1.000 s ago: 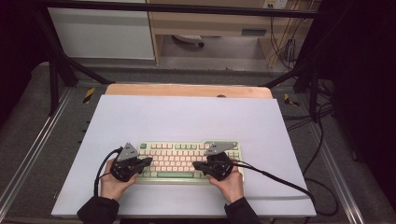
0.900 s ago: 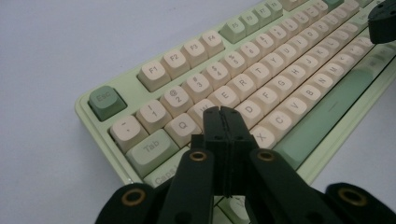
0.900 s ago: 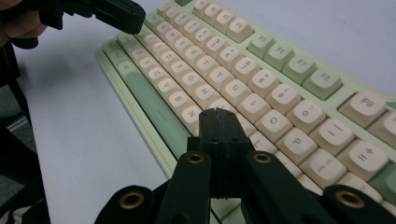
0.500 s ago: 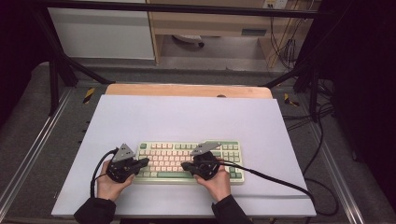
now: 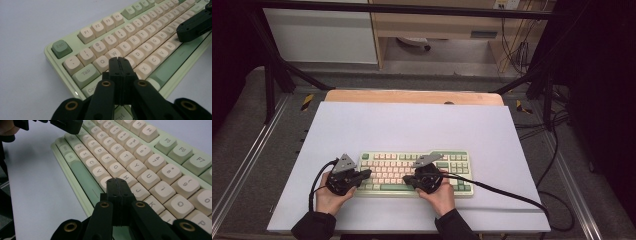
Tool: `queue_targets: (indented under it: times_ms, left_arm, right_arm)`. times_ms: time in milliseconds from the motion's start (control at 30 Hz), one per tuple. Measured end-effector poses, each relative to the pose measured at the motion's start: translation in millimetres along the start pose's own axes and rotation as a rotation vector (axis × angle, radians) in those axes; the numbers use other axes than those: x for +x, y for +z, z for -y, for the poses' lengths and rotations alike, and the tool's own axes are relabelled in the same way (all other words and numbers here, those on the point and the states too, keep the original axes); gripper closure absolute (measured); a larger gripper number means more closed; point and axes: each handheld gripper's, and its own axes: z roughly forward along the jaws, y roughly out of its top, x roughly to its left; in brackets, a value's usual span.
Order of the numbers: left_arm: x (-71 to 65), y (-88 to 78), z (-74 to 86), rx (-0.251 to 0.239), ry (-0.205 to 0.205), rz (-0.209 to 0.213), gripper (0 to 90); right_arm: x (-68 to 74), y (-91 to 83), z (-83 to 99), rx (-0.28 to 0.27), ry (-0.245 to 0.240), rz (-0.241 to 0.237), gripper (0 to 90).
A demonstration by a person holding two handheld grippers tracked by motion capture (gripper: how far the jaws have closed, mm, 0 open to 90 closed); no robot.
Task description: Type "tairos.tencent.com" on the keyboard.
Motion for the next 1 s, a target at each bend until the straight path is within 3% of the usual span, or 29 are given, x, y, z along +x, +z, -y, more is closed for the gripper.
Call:
queue_targets:
  times_ms: [633, 1000]
  left_arm:
    - [-0.4, 0.3, -0.1, 0.002, 0.005, 0.0, 89.8]
    - [-1.4, -1.6, -1.1, -0.004, 0.003, 0.003, 89.7]
  right_arm:
    - [0.4, 2.4, 1.9, 0.003, -0.005, -0.001, 90.0]
    - [-2.1, -16.6, -0.4, -0.008, -0.015, 0.02, 90.0]
